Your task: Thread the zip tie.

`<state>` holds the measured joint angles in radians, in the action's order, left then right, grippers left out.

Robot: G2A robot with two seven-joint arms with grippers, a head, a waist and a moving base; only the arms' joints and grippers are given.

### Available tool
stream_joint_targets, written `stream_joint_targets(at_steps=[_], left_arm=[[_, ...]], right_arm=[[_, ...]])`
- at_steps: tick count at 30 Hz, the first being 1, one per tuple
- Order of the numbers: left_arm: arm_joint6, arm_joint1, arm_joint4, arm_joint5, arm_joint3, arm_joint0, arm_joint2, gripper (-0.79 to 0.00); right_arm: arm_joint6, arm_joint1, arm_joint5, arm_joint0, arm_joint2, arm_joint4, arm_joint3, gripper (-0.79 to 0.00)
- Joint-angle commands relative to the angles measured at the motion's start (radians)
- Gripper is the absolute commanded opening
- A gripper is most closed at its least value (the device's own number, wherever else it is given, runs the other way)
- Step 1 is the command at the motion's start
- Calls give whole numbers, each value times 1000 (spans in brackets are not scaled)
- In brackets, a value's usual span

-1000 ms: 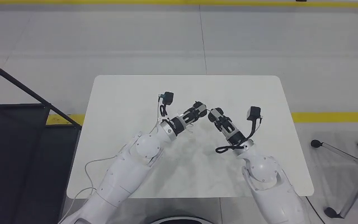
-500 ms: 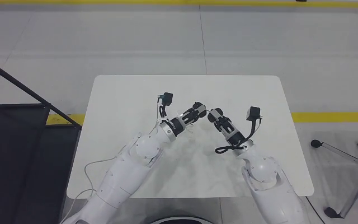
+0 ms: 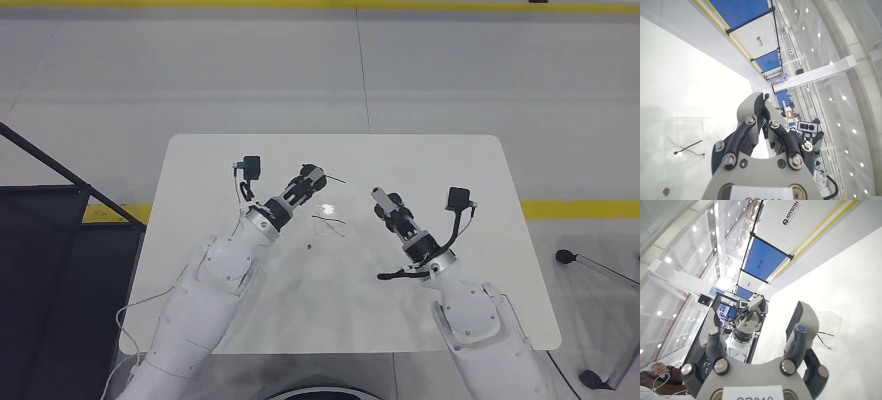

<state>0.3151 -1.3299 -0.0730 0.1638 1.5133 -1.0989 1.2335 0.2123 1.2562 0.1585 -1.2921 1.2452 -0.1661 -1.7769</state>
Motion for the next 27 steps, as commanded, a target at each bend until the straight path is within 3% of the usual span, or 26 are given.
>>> stream_joint_targets(at_steps=[1, 10, 19, 23, 27], left_arm=[[11, 9, 13, 4, 28, -39, 46, -785], [-2, 27, 24, -12, 84, -129, 150, -785], [-32, 34, 56, -38, 113, -173, 215, -785], [-48, 33, 60, -41, 100, -177, 209, -785], [-69, 30, 98, -26, 94, -184, 211, -785]], right_arm=[[-1, 0, -4, 1, 1, -1, 1, 0], [6, 0, 4, 1, -4, -9, -5, 0], [120, 14, 8, 138, -208, -429, 0, 0], [118, 37, -38, 225, -314, -547, 68, 0], [115, 39, -43, 231, -320, -552, 73, 0]])
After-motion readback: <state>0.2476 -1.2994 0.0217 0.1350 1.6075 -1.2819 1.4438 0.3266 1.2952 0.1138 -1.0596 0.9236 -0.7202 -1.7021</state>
